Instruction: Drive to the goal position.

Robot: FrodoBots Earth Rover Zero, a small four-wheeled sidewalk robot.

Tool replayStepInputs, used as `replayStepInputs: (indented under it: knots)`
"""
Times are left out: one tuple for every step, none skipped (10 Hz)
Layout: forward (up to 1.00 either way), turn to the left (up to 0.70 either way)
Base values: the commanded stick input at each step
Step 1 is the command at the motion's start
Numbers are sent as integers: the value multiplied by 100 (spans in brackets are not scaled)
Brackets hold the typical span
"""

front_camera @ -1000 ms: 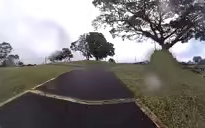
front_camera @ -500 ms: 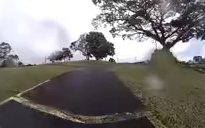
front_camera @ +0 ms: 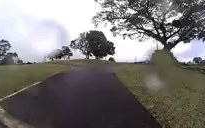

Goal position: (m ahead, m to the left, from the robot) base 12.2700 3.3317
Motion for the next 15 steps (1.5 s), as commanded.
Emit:
replayStepInputs:
  knots:
    - [85, 0]
    - [85, 0]
    - [85, 0]
    - [85, 0]
    - [85, 0]
    - [85, 0]
    - [85, 0]
    - [85, 0]
    - [85, 0]
    - [85, 0]
    - [85, 1]
    - [85, 2]
    - [85, 7]
    - [85, 31]
    - [85, 34]
